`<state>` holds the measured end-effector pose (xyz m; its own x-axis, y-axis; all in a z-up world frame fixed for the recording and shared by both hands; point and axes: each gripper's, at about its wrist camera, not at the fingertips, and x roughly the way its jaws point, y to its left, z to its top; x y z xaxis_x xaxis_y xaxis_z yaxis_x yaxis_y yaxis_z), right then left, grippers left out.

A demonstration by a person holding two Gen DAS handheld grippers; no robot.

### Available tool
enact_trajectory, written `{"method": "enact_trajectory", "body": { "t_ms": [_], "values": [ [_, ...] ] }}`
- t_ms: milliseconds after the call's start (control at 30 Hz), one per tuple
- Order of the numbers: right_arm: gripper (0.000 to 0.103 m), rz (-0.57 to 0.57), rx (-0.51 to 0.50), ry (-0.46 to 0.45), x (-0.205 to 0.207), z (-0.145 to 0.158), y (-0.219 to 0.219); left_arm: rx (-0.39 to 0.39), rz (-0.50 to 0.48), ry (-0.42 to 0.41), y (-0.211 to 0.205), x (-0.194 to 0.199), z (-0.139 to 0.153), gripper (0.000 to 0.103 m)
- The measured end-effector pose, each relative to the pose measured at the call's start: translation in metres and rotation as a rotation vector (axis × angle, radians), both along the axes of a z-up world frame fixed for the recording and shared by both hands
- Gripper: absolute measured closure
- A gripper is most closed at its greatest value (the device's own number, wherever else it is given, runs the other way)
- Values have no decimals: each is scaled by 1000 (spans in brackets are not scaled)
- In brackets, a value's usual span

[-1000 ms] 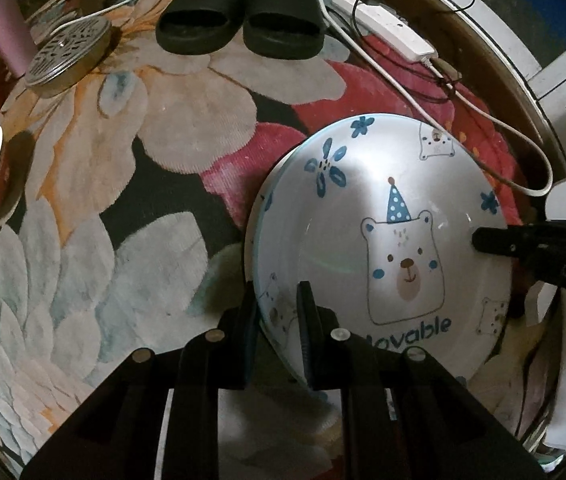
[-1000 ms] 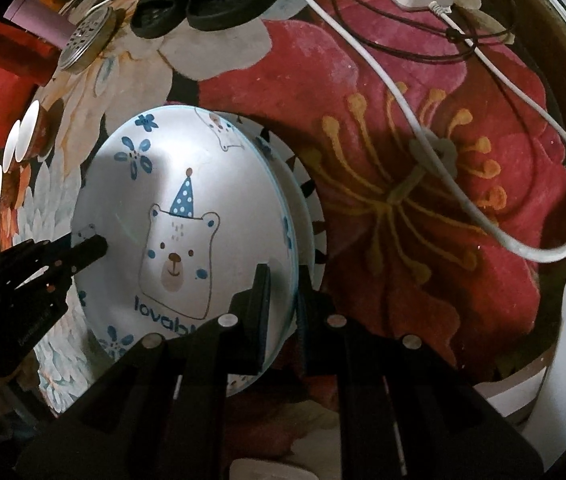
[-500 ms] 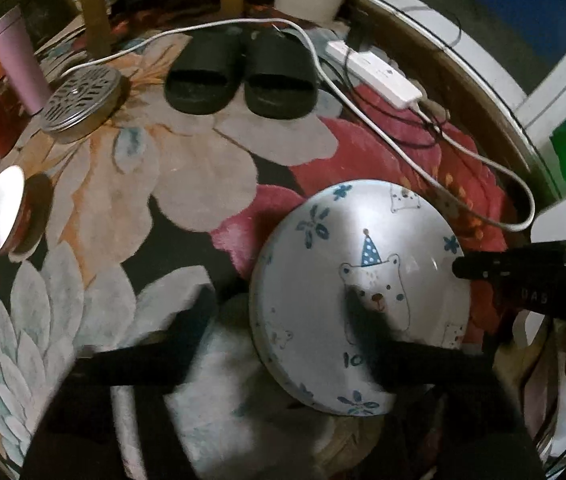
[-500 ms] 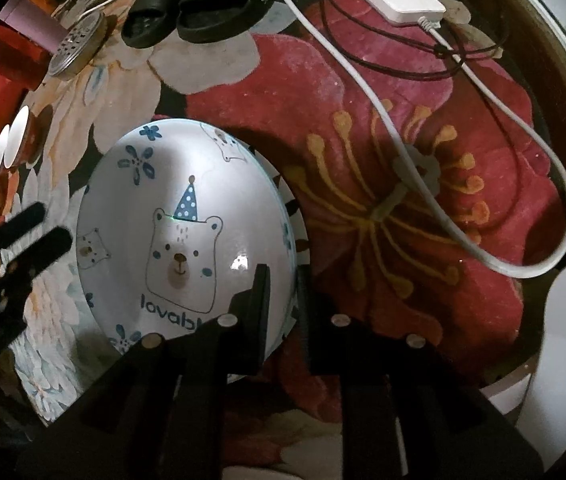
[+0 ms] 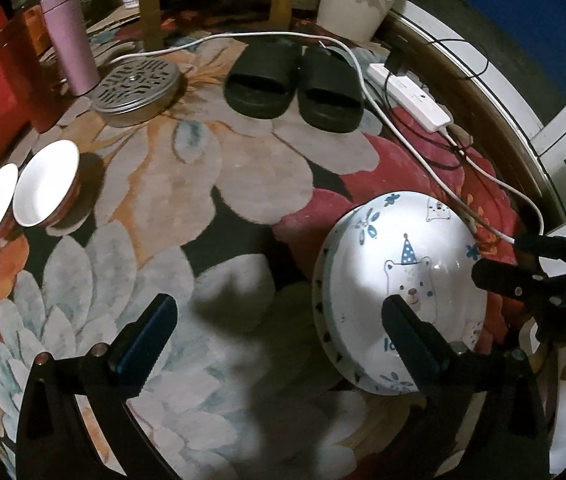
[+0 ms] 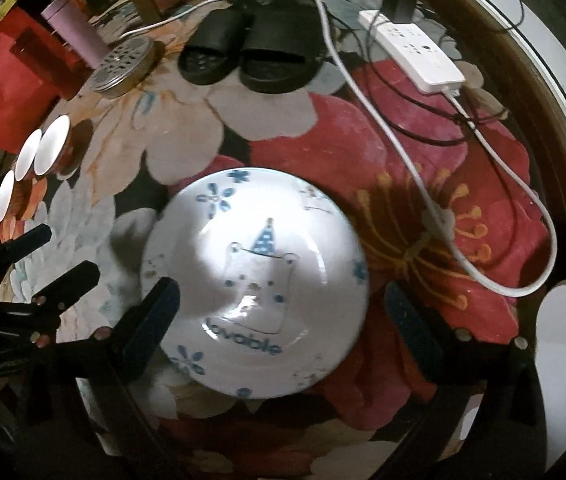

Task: Organize plates and bowls
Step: 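Lower the bear plate onto the stack and open the left tool, then move the left tool to the white bowls and grasp a bowl's rim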

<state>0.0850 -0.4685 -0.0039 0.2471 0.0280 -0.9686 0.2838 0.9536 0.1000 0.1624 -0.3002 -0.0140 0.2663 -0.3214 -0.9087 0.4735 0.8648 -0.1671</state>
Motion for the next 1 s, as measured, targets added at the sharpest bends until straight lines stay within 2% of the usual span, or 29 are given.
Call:
{"method": "enact_trajectory", "body": {
  "t_ms": [1000],
  "values": [
    [0, 73, -7, 24, 22, -6, 71, 9, 195, 6, 114, 15, 0, 1]
  ]
}}
